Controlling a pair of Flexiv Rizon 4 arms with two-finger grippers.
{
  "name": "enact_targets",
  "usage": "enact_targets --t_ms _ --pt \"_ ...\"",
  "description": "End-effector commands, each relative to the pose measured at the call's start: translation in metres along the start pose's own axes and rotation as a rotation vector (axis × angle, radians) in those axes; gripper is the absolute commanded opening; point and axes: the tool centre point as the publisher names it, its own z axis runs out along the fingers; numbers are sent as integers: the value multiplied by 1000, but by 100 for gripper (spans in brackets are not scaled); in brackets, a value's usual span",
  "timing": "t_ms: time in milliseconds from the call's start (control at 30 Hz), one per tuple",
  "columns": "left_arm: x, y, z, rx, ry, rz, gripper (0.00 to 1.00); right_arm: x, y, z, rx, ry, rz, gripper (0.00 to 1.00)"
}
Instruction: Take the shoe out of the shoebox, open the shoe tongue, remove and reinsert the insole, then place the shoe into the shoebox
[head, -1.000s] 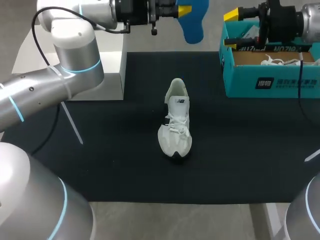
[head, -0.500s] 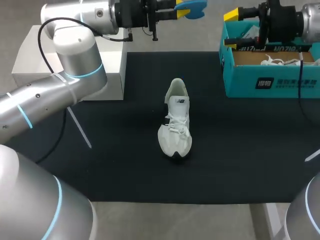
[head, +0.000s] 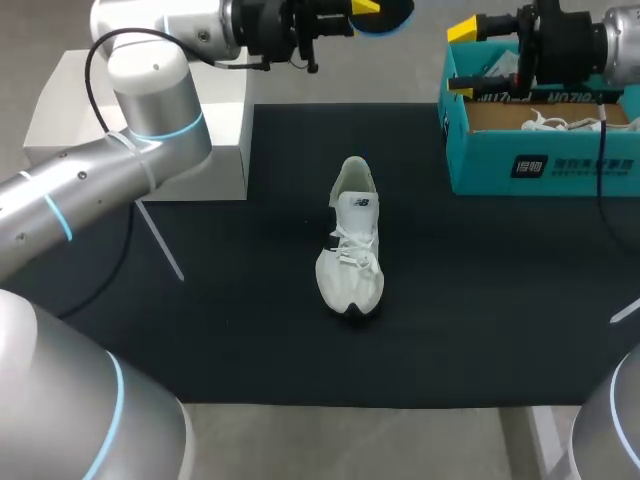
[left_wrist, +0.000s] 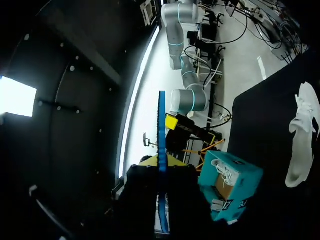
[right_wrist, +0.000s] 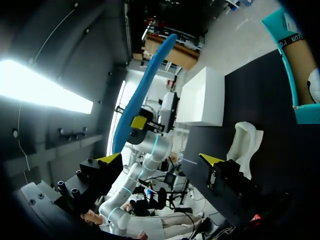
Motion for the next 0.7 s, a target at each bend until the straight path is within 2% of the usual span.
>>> enact_targets --t_ms 33,167,300,700 --pt "12 3 3 15 23 312 0 0 0 1 -1 -2 0 100" --pt "18 -4 7 -47 -18 186 0 0 0 1 -1 -2 0 100" --pt "25 -10 9 -83 -5 148 0 0 0 1 -1 -2 0 100" --pt "40 -18 12 -101 88 173 0 0 2 2 -1 -3 0 100"
